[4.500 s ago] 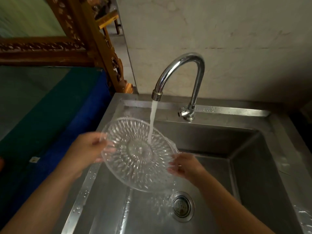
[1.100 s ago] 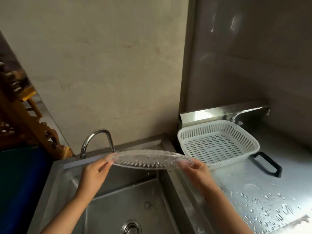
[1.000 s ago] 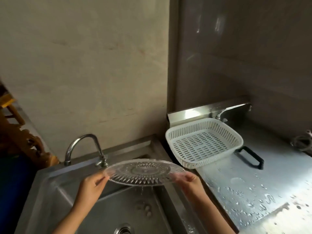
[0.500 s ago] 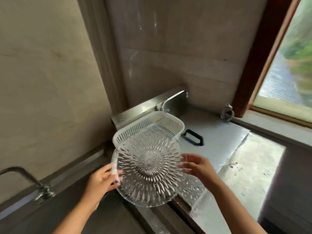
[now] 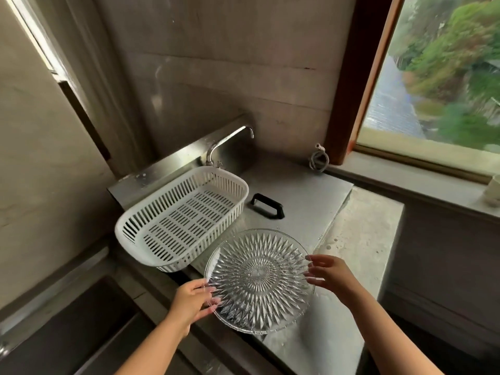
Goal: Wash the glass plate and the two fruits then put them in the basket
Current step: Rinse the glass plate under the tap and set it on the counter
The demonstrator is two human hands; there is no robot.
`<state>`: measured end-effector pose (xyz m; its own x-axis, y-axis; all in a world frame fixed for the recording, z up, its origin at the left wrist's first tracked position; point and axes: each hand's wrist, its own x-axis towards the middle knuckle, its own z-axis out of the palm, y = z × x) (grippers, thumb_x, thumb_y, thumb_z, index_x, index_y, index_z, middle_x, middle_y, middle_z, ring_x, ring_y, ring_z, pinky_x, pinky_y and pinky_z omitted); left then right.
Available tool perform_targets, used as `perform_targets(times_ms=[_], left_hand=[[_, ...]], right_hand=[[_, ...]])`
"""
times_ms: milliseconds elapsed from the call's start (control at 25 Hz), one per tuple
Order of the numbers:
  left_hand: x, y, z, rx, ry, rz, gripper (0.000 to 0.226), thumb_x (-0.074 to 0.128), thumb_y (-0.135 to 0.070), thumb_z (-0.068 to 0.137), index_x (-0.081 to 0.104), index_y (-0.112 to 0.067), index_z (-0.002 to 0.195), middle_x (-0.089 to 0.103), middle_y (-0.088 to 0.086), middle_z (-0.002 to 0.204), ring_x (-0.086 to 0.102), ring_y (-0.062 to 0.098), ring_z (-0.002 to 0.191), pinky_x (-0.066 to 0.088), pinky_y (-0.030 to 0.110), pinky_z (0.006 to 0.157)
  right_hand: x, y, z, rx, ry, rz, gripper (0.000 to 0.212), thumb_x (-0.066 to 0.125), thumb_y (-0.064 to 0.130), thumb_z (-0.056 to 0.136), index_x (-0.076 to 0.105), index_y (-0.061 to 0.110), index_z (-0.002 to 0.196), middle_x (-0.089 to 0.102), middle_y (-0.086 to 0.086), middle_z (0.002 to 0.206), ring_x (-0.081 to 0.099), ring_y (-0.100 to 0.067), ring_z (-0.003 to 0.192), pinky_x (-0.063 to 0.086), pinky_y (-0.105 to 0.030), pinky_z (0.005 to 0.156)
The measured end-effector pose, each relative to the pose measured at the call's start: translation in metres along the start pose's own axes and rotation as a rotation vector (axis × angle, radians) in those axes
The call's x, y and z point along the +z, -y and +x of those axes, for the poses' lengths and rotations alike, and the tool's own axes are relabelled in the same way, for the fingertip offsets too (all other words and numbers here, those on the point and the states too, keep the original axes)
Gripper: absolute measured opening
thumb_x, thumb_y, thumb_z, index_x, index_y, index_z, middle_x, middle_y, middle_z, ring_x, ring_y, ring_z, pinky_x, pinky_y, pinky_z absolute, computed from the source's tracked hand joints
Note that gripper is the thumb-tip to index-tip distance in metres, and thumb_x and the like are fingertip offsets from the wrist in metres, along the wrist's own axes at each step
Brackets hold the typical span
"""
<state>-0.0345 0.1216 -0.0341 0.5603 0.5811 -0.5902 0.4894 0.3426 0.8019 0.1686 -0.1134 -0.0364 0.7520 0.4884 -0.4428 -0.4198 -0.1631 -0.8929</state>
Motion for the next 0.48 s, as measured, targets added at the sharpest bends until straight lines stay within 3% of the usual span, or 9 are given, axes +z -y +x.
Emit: perform_targets(times_ms=[240,480], left_hand=[[0.014,0.007,0.021,-0.029,-0.034,0.028,0.04,0.05,0.013,0.083,0.051,-0.005,0.118,0.064,0.009,0.1,0.065,0.022,0.075,0.057,0.029,0.061],[0.016,0.01,0.034,-0.041,-0.076,-0.001,0.032,0.053,0.011,0.083,0.055,-0.011,0.106,0.065,0.006,0.092,0.066,0.021,0.075,0.054,0.029,0.059]], right_hand=[[-0.009,-0.019,0.019,0.034,-0.044,0.027,0.035,0.05,-0.019,0.082,0.057,-0.009,0.115,0.057,-0.013,0.078,0.064,-0.027,0.066,0.06,-0.023,0.054],[-0.01,-0.026,0.027,0.073,-0.042,0.071,0.034,0.051,-0.018,0.082,0.058,-0.007,0.113,0.057,-0.014,0.081,0.063,-0.028,0.071,0.06,-0.026,0.059]])
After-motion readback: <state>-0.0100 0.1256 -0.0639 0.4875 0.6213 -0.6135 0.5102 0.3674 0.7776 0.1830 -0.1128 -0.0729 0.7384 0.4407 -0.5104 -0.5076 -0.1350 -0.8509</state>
